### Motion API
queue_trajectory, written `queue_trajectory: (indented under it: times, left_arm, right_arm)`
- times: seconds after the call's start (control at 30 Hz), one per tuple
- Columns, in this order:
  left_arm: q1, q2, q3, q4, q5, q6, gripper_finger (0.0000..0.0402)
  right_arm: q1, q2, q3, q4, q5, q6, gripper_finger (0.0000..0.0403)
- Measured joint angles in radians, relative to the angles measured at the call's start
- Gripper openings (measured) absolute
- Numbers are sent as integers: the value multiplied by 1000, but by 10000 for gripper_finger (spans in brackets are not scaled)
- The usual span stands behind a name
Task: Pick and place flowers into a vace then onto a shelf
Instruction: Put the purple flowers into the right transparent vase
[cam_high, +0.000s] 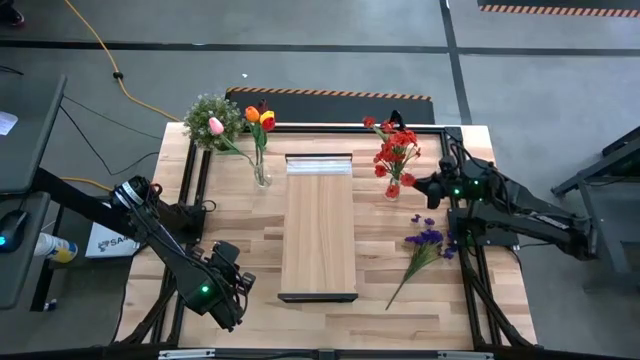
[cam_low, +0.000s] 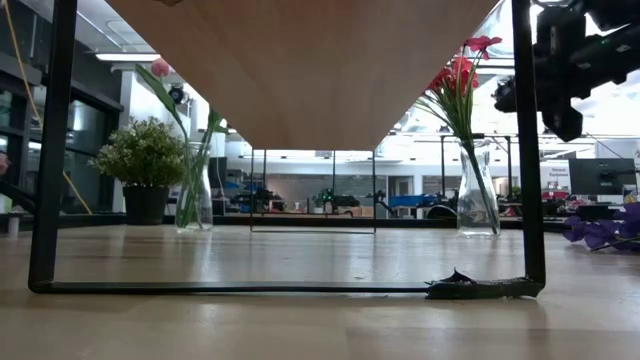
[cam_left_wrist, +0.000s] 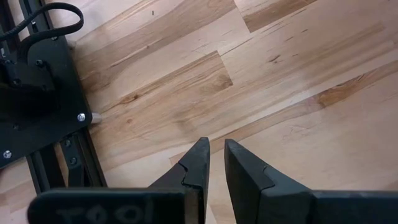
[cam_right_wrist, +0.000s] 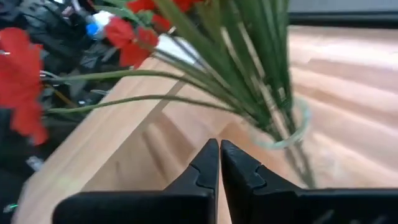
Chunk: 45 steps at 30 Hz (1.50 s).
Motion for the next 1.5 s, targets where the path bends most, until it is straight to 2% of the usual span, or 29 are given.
queue_trajectory:
  times: [0.57,0.77,1.07,1.5]
  left_arm:
    - [0,0,0,0,0,0,85]
    - [0,0,0,10,0,0,85]
    - [0,0,0,28,0,0,85]
    - [0,0,0,31,1,0,85]
  right_arm:
    - [0,-17,0,-9,-355,141,4]
    - [4,-17,0,64,-438,170,1]
    - [107,-17,0,286,-456,227,1]
    - [297,-17,0,535,-396,226,0]
